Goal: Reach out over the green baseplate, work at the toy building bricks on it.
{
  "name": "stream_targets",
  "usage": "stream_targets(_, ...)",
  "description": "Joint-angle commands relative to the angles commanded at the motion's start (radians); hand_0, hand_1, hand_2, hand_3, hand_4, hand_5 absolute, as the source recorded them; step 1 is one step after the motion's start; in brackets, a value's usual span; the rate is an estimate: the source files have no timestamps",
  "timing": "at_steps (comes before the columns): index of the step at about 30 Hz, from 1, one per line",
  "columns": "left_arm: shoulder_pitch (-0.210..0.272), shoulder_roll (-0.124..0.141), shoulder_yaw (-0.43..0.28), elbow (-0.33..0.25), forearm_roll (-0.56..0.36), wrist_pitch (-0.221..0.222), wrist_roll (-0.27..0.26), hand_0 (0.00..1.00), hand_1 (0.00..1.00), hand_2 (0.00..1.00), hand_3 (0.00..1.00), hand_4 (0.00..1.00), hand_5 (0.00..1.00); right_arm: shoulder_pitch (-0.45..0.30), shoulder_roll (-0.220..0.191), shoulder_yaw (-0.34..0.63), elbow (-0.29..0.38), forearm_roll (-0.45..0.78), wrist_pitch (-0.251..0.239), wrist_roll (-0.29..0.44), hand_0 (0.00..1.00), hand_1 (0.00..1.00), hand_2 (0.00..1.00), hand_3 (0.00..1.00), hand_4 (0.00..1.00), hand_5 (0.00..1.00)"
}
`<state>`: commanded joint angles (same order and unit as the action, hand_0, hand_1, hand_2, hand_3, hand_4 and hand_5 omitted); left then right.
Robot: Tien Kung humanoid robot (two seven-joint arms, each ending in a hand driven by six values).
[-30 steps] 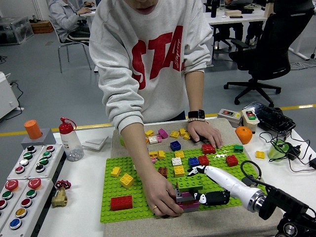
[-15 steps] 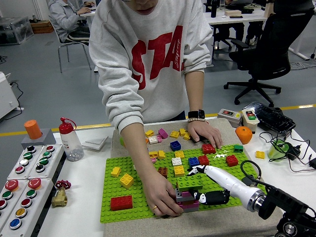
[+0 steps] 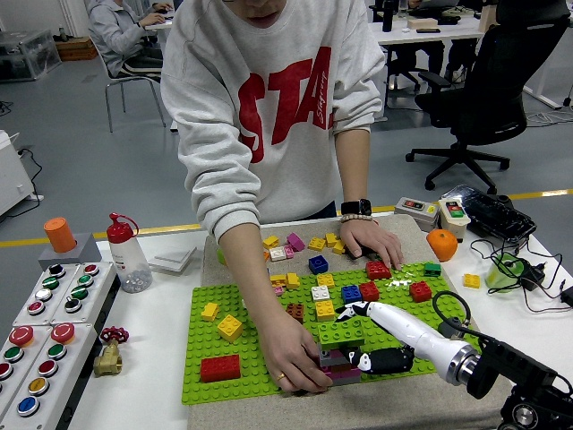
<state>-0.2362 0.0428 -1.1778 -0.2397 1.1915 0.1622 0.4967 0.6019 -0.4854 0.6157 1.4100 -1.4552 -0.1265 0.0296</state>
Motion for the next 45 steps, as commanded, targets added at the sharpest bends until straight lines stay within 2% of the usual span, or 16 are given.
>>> stream_targets(20,0.0,0.0,0.0,0.0,0.002,0.0,0.0,0.632,0.598,0.604,0.411,0.312,0.942,0.004,0.007,-0.007,-0.02,-0.007,-0.004,0.001,0.986,0.875,0.888,0.656,0.464,0.187)
stream_targets(21,-0.001,0.0,-0.001,0.0,0.002,0.0,0.0,0.63,0.598,0.603,0.411,0.312,0.942,0.004,0.007,-0.007,-0.02,-0.007,-0.003,0.0,0.987,0.878,0.897,0.709,0.471,0.186)
stream_targets(26,-0.001,0.0,-0.001,0.0,0.002,0.0,0.0,0.63,0.598,0.603,0.411,0.312,0.942,0.004,0.006,-0.006,-0.019,-0.01,0.003,-0.002,0.987,0.878,0.897,0.709,0.471,0.186)
stream_targets(27,-0.001,0.0,-0.001,0.0,0.002,0.0,0.0,0.63,0.598,0.603,0.41,0.312,0.942,0.004,0.006,-0.006,-0.019,-0.011,0.004,-0.003,0.989,0.883,0.91,0.746,0.48,0.187)
stream_targets(31,-0.001,0.0,-0.001,0.0,0.003,0.0,0.0,0.63,0.598,0.603,0.41,0.312,0.942,0.004,0.007,-0.005,-0.02,-0.013,0.008,-0.005,0.989,0.883,0.91,0.746,0.48,0.187)
stream_targets(32,-0.001,0.0,-0.001,0.0,0.003,0.0,0.0,0.63,0.598,0.603,0.41,0.312,0.942,0.004,0.007,-0.005,-0.02,-0.013,0.009,-0.006,0.992,0.887,0.931,0.787,0.486,0.183)
stream_targets(44,0.0,-0.001,0.0,0.0,0.004,0.0,-0.001,0.63,0.598,0.603,0.409,0.311,0.941,0.002,0.007,-0.006,-0.022,-0.014,0.013,-0.011,0.992,0.889,0.936,0.812,0.492,0.181)
stream_targets(45,0.0,-0.001,-0.001,0.0,0.004,0.0,-0.001,0.631,0.598,0.603,0.41,0.31,0.941,0.002,0.007,-0.006,-0.021,-0.014,0.014,-0.011,0.994,0.894,0.945,0.845,0.51,0.182)
